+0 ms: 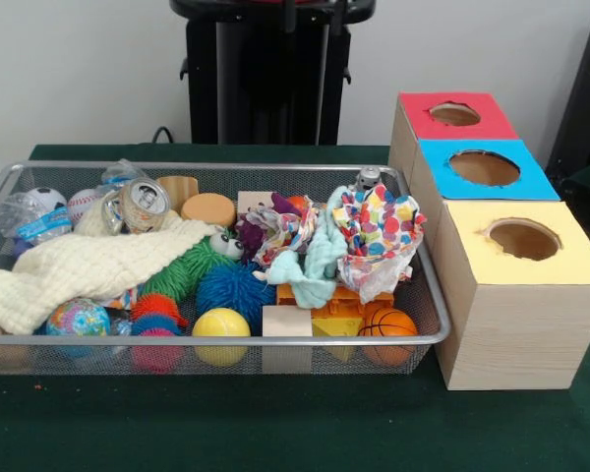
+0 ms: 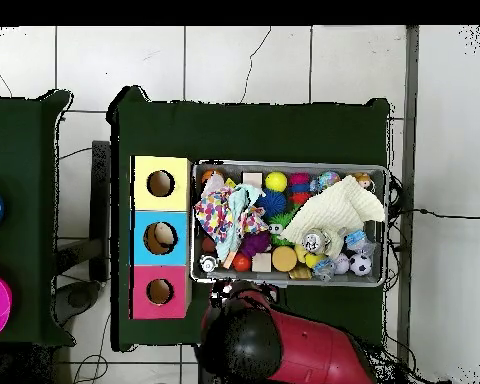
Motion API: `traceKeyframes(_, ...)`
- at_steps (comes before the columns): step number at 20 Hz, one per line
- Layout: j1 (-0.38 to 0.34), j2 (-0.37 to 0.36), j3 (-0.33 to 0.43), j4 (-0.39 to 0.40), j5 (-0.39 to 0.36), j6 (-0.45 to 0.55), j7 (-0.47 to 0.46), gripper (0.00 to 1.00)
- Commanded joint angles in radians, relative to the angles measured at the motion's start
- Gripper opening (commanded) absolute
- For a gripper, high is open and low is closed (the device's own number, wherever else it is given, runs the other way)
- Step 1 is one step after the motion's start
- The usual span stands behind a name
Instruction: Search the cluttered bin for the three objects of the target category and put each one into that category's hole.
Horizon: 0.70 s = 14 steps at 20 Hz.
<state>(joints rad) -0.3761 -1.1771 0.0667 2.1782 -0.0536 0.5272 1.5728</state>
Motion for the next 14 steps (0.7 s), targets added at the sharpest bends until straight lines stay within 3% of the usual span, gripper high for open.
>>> traceKeyframes(1, -0.123, 0.106, 0.163, -0.021, -0.128, -0.093, -0.187, 1.0)
traceKeyframes(9, -0.219, 0.192, 0.195, -0.101, -0.299, -0.164, -0.136, 1.0)
traceKeyframes(14, -0.291, 0.312, 0.212, -0.178, -0.4, -0.214, -0.124, 1.0)
